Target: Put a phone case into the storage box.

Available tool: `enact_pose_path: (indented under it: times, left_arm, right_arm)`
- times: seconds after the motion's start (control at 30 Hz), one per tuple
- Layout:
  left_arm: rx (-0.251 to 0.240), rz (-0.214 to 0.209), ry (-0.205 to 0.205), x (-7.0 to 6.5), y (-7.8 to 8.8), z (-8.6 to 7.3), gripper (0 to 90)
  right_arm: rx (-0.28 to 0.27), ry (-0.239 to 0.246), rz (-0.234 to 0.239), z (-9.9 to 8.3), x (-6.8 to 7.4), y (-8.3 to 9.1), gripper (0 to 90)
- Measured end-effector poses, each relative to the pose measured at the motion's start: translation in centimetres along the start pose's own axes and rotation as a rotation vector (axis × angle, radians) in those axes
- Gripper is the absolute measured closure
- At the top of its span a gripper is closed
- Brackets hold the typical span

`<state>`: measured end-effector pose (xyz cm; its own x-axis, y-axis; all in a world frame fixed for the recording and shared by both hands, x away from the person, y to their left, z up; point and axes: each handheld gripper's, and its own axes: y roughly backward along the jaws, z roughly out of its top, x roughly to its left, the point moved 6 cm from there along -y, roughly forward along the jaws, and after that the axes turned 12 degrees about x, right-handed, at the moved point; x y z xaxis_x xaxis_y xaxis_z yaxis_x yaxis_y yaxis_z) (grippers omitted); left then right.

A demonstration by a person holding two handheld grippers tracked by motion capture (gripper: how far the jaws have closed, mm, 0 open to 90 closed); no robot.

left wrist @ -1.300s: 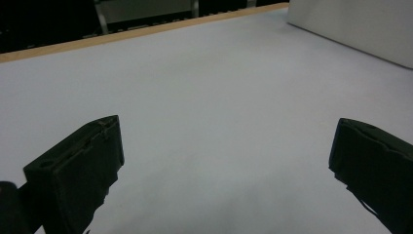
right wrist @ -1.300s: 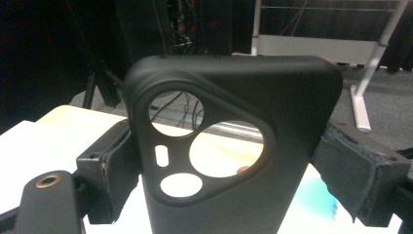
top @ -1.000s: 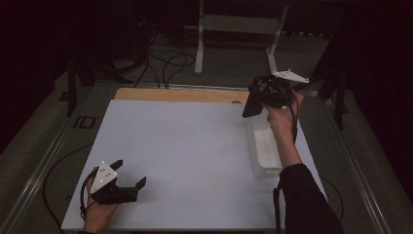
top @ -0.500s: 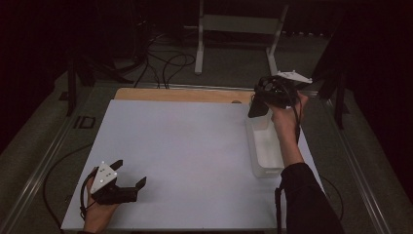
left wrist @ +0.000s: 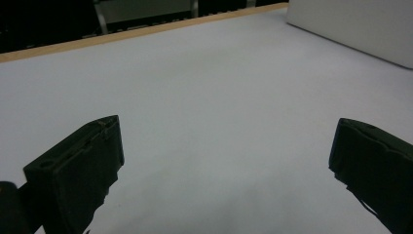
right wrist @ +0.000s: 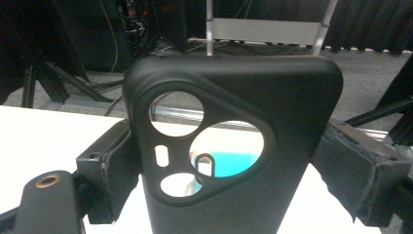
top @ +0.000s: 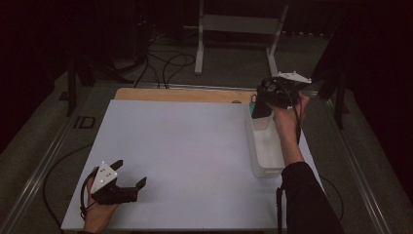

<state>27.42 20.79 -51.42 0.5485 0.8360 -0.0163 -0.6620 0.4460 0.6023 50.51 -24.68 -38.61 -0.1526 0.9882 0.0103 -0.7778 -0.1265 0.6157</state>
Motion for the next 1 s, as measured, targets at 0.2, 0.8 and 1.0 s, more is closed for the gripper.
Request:
enact_pose_path:
  times: [0.2,0.8,1.0]
  left_arm:
    - [0.0,0.0,0.001,0.0,0.0,0.0,0.0]
    - [-0.003,-0.004,0.003,0.0,0.0,0.0,0.0]
    - [-0.005,-0.004,0.003,0.0,0.1,0.0,0.0]
  right_arm:
    - [0.011,-0.003,-0.014,-0.2,-0.3,-0.3,14.8]
    - [0.05,-0.009,-0.034,-1.0,-0.5,-1.6,14.7]
    - [0.063,-0.017,-0.037,-1.5,-0.7,-2.2,14.7]
